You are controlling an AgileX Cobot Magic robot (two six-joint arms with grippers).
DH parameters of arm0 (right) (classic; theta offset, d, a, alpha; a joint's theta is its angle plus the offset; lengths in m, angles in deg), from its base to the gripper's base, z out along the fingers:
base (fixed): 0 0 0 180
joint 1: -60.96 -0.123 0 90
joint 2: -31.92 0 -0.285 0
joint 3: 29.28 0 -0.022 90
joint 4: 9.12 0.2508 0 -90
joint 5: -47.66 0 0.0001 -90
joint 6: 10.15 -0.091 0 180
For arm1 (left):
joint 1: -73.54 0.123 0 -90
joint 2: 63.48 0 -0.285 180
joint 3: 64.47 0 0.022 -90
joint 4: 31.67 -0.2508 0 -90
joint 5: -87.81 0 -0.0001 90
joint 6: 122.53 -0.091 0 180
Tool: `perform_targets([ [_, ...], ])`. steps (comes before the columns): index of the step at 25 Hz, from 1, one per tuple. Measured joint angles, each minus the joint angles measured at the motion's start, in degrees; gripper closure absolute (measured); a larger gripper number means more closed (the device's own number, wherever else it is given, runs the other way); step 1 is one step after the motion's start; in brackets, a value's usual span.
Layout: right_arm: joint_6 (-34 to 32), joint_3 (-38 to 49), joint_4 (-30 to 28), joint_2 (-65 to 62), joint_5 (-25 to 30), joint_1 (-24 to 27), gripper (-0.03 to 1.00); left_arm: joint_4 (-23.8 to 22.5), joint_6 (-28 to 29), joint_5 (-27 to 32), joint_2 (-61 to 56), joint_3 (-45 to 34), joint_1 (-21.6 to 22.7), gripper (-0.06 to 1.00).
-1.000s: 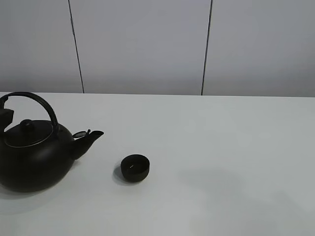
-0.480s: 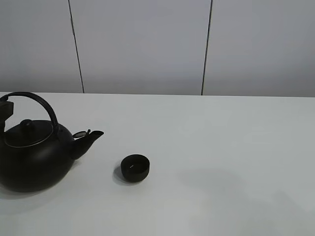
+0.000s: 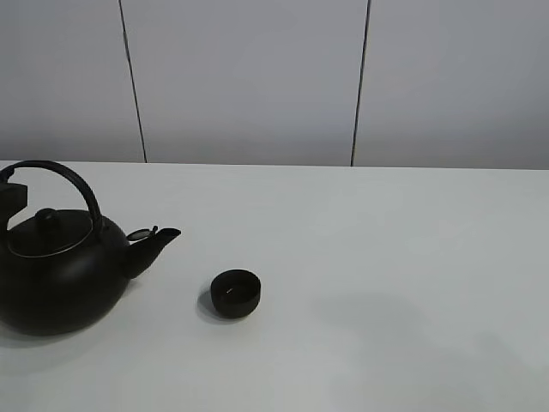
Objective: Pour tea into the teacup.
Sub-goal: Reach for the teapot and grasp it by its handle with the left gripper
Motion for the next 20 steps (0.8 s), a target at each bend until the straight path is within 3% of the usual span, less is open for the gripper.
perform_targets([
  [5,0.0,0.0,0.0,0.0,0.0,0.0,0.44,-0.2,0.1,0.3,2.9,0.9,0.7,0.25],
  [20,0.0,0.0,0.0,0.0,0.0,0.0,0.44,-1.1,2.2,-8.6,11.0,2.8,1.6,0.27],
])
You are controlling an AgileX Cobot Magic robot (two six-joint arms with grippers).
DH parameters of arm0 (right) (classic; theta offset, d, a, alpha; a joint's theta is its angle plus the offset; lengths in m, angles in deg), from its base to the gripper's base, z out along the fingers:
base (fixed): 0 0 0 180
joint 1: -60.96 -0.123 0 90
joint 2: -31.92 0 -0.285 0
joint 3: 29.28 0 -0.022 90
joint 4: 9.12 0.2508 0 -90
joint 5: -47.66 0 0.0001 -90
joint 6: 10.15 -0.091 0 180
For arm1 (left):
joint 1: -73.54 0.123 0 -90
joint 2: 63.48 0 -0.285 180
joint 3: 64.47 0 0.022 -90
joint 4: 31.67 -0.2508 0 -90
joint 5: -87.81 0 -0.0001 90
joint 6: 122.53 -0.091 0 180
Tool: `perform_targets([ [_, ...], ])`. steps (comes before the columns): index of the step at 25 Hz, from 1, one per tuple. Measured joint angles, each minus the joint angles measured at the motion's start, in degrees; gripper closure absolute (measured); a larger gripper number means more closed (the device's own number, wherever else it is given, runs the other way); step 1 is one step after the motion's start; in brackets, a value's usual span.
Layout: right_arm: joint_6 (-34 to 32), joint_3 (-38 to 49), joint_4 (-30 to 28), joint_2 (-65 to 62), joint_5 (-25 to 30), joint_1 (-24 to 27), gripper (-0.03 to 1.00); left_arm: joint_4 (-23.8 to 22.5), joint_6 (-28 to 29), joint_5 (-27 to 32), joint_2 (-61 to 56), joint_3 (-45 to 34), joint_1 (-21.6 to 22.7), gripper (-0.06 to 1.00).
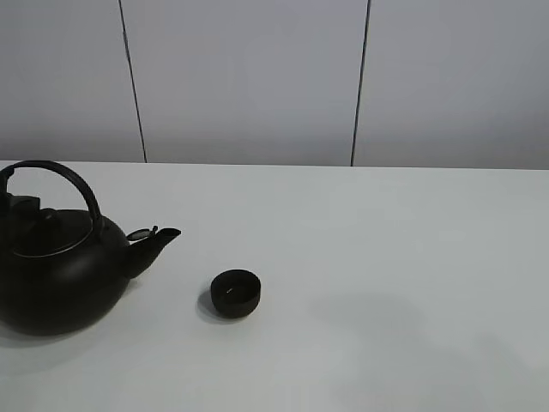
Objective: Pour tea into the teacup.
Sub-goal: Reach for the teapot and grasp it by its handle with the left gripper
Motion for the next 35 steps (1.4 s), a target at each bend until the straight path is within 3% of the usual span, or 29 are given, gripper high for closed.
perform_targets([
  [4,0.0,0.0,0.0,0.0,0.0,0.0,0.44,-0.1,0.0,-1.6,0.0,0.0,0.0,0.45],
  [10,0.0,0.0,0.1,0.0,0.0,0.0,0.44,-1.9,-0.5,-1.8,0.2,0.1,-0.1,0.82],
  [25,0.0,0.0,0.1,0.0,0.0,0.0,0.44,-4.7,-1.8,-1.5,0.3,0.5,0.3,0.83],
  [35,0.0,0.0,0.1,0.0,0.0,0.0,0.44,-10.0,-1.7,3.9,-2.7,4.0,0.3,0.83],
])
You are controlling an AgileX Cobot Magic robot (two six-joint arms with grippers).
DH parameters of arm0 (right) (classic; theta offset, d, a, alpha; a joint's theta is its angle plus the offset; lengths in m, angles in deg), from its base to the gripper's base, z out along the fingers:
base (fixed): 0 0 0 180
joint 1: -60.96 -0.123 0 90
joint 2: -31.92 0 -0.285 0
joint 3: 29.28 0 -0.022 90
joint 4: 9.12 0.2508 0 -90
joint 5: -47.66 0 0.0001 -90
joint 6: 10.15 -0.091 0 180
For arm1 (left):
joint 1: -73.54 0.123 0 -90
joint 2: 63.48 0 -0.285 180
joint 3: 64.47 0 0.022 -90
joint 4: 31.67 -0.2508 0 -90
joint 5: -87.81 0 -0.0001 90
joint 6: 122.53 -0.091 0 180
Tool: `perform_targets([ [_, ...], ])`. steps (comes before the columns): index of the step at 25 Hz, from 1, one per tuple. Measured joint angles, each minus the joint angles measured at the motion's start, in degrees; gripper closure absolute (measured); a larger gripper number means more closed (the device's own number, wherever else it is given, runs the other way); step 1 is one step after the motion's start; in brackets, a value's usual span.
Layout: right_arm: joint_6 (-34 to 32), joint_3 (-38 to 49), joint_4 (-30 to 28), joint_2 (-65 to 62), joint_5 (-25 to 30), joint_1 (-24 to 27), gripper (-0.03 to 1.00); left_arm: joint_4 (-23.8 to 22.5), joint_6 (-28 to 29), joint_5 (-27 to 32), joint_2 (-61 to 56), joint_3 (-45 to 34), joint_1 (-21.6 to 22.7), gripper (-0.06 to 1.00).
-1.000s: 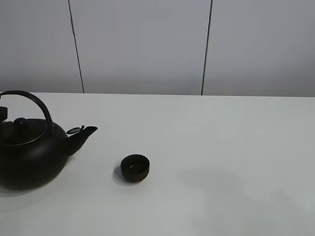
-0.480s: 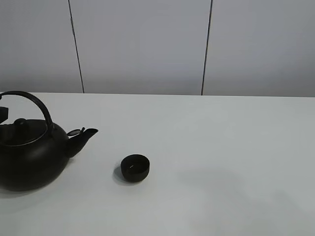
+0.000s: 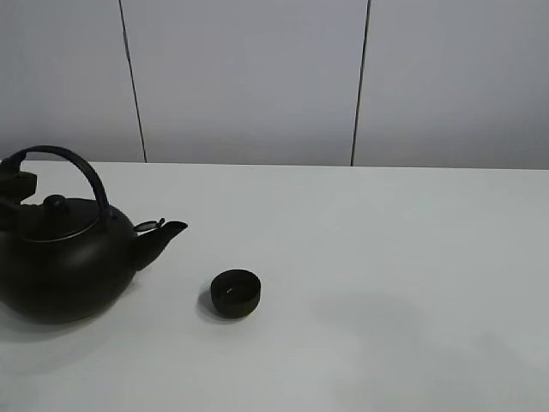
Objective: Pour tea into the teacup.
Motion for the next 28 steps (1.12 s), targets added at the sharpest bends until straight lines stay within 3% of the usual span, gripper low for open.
perform_targets([
  [10,0.0,0.0,0.0,0.0,0.0,0.0,0.44,-3.5,1.9,0.7,-0.2,2.3,-0.2,0.83],
  [22,0.0,0.0,0.0,0.0,0.0,0.0,0.44,-4.9,2.5,6.8,-0.2,7.0,-5.9,0.83],
  [28,0.0,0.0,0.0,0.0,0.0,0.0,0.44,-4.9,2.1,7.3,-0.2,7.2,-6.3,0.83],
])
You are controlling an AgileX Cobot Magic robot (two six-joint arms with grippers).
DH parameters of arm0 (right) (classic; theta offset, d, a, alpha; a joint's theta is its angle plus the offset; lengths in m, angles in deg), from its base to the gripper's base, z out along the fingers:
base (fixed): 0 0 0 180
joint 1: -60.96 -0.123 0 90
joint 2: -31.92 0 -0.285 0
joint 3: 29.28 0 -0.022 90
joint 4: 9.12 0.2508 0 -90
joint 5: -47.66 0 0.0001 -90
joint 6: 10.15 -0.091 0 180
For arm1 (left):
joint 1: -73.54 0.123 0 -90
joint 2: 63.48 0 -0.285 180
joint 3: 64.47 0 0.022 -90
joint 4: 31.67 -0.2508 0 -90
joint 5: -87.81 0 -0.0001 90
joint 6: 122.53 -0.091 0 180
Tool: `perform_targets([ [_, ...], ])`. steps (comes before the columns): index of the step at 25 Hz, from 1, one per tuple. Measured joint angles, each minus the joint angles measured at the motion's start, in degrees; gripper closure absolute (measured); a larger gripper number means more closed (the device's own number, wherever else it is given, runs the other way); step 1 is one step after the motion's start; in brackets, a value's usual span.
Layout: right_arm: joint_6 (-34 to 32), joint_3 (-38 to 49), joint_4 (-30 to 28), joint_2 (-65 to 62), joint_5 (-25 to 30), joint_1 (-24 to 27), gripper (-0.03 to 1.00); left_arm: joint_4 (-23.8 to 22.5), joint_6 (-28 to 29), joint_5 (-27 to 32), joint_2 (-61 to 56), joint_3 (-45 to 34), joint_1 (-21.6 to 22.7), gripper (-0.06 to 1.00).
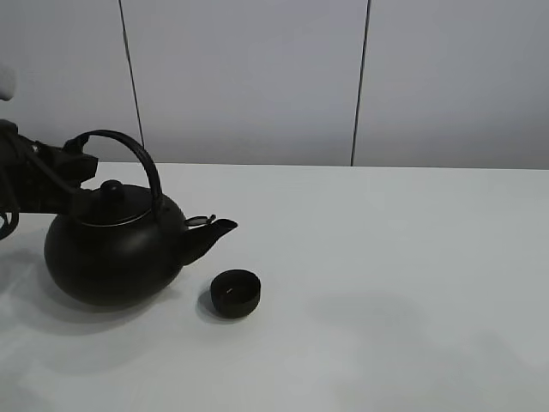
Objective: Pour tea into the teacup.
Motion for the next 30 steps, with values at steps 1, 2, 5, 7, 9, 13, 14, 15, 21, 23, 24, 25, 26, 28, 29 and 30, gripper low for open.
perform_targets([
  [1,0.0,0.0,0.0,0.0,0.0,0.0,0.44,0.0,-0.3,0.3,0.0,0.0,0.0,0.83],
  [2,0.0,0.0,0.0,0.0,0.0,0.0,0.44,0.0,-0.8,0.6,0.0,0.0,0.0,0.83],
  [5,0.0,0.0,0.0,0.0,0.0,0.0,0.44,-0.1,-1.5,1.3,0.0,0.1,0.0,0.83],
  [7,0.0,0.0,0.0,0.0,0.0,0.0,0.44,-0.2,-1.7,1.5,0.0,0.3,0.0,0.83],
  [9,0.0,0.0,0.0,0.0,0.0,0.0,0.44,-0.4,-2.2,1.5,0.0,0.5,0.0,0.83],
  [13,0.0,0.0,0.0,0.0,0.0,0.0,0.44,-1.3,-4.2,1.5,0.0,0.6,0.0,0.83],
  [14,0.0,0.0,0.0,0.0,0.0,0.0,0.44,-1.5,-4.4,1.5,0.0,0.6,0.0,0.83],
  [15,0.0,0.0,0.0,0.0,0.0,0.0,0.44,-1.5,-4.5,1.6,0.0,0.6,0.0,0.83],
  [21,0.0,0.0,0.0,0.0,0.0,0.0,0.44,-1.9,-6.1,3.0,0.0,1.4,0.0,0.83],
  [23,0.0,0.0,0.0,0.0,0.0,0.0,0.44,-2.3,-6.3,3.0,0.0,1.9,0.0,0.83],
  [24,0.0,0.0,0.0,0.0,0.0,0.0,0.44,-2.5,-6.3,3.0,0.0,2.0,0.0,0.83],
  [25,0.0,0.0,0.0,0.0,0.0,0.0,0.44,-2.7,-6.3,3.1,0.0,2.2,0.0,0.83],
  [26,0.0,0.0,0.0,0.0,0.0,0.0,0.44,-3.0,-6.3,3.3,0.0,2.3,0.0,0.83],
  [28,0.0,0.0,0.0,0.0,0.0,0.0,0.44,-3.2,-6.4,3.7,0.0,2.5,0.0,0.83],
  [29,0.0,0.0,0.0,0.0,0.0,0.0,0.44,-3.4,-6.4,4.0,0.0,2.6,0.0,0.83],
  [30,0.0,0.0,0.0,0.0,0.0,0.0,0.44,-3.5,-6.5,4.3,0.0,2.6,0.0,0.83],
])
